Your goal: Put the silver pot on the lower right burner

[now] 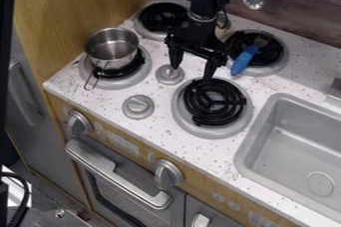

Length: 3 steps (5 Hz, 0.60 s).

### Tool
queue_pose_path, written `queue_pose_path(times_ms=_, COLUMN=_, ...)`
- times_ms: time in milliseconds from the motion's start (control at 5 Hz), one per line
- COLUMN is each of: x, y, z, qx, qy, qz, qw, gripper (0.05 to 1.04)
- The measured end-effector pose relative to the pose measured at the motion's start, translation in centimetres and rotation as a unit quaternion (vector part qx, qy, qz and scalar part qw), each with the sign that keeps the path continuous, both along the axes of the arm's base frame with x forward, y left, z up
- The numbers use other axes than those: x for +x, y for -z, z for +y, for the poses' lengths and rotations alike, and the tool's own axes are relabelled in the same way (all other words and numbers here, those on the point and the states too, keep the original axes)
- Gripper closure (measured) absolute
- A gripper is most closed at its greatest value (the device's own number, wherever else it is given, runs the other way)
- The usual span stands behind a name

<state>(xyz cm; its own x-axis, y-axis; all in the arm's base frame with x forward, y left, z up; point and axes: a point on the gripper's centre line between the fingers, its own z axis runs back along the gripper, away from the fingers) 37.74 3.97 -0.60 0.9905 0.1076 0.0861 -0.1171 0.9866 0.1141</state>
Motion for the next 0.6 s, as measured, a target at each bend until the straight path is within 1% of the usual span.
queue_pose_path(times_ms=200, x=-0.8, y=1.7, z=-0.1, qx=-0.002, qy=-0.001, qz=0.025, qw=0.9997, gripper=0.085)
queue_pose_path(times_ms=400, x=-0.3, y=1.2, z=1.1, qx=-0.001, qy=-0.02, qz=0.02, qw=0.9996, gripper=0.085)
queue_pose_path(times_ms=600, x=0.2, y=0.5, z=3.9, qx=0.005, qy=-0.051, qz=0.007, qw=0.9987, gripper=0.085)
